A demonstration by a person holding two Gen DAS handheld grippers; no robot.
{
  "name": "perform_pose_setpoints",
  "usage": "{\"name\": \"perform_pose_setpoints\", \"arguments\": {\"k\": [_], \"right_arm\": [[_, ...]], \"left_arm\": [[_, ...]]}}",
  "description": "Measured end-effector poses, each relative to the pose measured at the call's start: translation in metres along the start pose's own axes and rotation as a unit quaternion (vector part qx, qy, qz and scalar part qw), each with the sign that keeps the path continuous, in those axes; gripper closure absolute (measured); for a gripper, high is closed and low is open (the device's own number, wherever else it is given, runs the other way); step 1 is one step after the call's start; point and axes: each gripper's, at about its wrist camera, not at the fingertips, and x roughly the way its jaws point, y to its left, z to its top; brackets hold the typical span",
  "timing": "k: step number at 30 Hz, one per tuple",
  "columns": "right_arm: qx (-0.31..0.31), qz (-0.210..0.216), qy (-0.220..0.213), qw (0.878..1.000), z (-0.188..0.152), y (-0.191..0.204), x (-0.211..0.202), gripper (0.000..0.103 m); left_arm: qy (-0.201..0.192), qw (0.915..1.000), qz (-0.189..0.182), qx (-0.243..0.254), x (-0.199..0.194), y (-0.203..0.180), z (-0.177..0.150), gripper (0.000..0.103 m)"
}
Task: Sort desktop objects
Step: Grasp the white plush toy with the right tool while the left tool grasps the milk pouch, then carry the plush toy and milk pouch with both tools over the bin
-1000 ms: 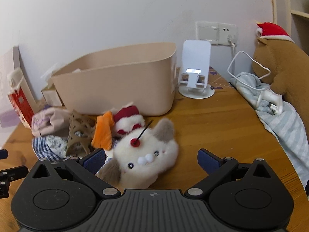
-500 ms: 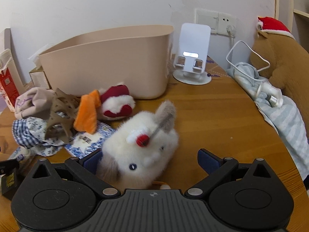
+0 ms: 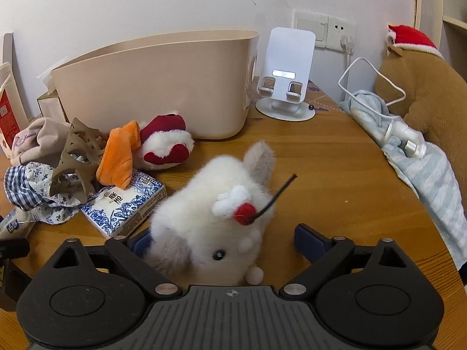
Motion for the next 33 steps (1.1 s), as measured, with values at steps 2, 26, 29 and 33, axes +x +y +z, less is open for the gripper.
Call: {"name": "perform_pose_setpoints", "arguments": {"k": [2, 26, 29, 33], "right_arm": [[0.0, 0.0, -0.004, 1.0, 0.0, 0.0, -0.001, 0.015], [0.007, 0.019, -0.016, 1.0, -0.003, -0.006, -0.013, 0.07], [0.01, 0.021, -0.019, 1.0, -0.002, -0.007, -0.016, 0.07], [0.011, 0.025, -0.026, 0.999, -0.001, -0.007, -0.022, 0.07]], "left_arm": [[-0.001, 0.9999, 0.012, 0.004, 0.0, -0.001, 0.001, 0.047], [-0.001, 0.9996, 0.026, -0.011, -0.012, -0.003, -0.001, 0.075], [-0.005, 0.9995, 0.025, -0.017, -0.019, -0.002, -0.002, 0.075], [-0.012, 0.9993, 0.028, -0.023, -0.028, 0.0, -0.002, 0.075]]}}
